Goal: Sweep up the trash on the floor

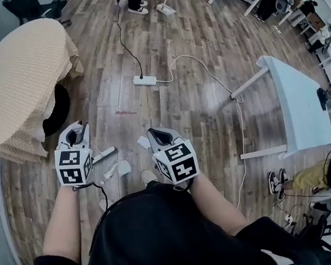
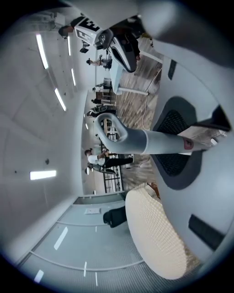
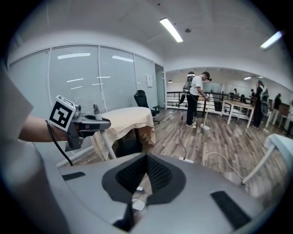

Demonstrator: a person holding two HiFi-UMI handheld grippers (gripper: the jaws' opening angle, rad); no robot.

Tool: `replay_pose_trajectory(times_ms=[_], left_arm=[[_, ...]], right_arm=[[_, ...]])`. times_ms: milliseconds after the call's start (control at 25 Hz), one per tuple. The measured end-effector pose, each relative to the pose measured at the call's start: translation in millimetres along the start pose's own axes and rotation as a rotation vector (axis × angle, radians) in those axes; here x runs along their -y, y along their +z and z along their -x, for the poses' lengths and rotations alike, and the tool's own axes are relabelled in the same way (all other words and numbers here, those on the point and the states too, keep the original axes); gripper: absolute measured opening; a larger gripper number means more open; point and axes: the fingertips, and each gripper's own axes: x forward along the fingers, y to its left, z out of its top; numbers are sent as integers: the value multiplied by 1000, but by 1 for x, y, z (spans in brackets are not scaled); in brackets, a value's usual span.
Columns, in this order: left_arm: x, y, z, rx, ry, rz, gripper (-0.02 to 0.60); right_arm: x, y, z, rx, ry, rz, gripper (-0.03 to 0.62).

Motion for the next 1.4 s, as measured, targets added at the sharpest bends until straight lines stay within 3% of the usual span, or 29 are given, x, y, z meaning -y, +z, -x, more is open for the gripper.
replay_pose_trajectory(times_ms=[360, 760, 960, 1120, 1240, 1400], left_arm=[[101, 48, -54, 40, -225, -179, 74], [198, 94, -122, 98, -445, -289, 74], [250, 80, -140, 70, -604, -424, 74], [280, 51, -148, 11, -659, -512, 74], [291, 30, -154, -29, -675, -505, 74], [295, 20, -152, -34, -671, -425, 72]], right_arm=[[65, -35, 39, 15, -109, -141, 14], [131, -83, 73, -51, -182, -205, 12], [148, -102, 76, -79, -193, -243, 12], [148, -111, 76, -102, -181, -265, 12], [146, -114, 76, -110, -171, -279, 12], [146, -120, 73, -129, -169, -287, 12]])
